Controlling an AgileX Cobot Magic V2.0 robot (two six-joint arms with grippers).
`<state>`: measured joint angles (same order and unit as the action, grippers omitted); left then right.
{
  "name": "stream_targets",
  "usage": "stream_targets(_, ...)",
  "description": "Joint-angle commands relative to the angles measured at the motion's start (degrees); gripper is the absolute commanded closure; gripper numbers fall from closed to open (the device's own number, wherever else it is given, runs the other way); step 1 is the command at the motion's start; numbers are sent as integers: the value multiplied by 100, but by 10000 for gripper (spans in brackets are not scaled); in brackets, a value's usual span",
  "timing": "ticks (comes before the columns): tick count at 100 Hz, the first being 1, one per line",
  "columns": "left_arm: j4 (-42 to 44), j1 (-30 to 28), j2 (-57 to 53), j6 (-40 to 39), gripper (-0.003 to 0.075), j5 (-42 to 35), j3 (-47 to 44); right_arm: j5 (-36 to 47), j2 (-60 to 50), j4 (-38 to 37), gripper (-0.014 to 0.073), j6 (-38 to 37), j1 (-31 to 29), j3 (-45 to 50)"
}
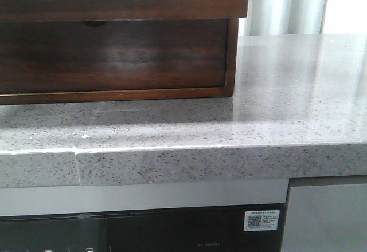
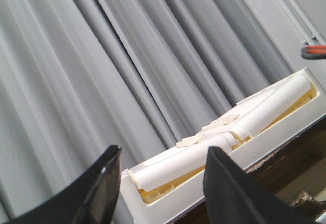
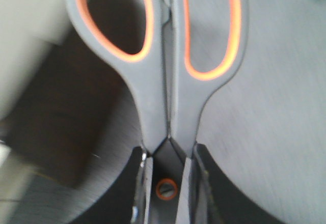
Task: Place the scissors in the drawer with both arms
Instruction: 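Lift the scissors with the right gripper and carry them over the open drawer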
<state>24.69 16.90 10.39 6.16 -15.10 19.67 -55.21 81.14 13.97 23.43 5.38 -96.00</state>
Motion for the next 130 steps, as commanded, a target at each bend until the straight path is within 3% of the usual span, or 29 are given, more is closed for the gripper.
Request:
stream_targets(1, -114, 34, 66, -58, 393, -330, 156, 326, -308, 164, 718, 391, 446, -419)
stream_targets(30, -114, 34, 66, -58, 393, -314, 151, 549, -245, 164, 718, 1623, 2244, -665)
stream_targets(52, -114, 34, 66, -58, 393, -293, 151, 766, 103, 164, 718, 2371, 3046, -665)
stream_targets(130, -114, 34, 66, -58, 393, -293, 151, 1104, 1337, 164, 718, 2571, 3209, -665)
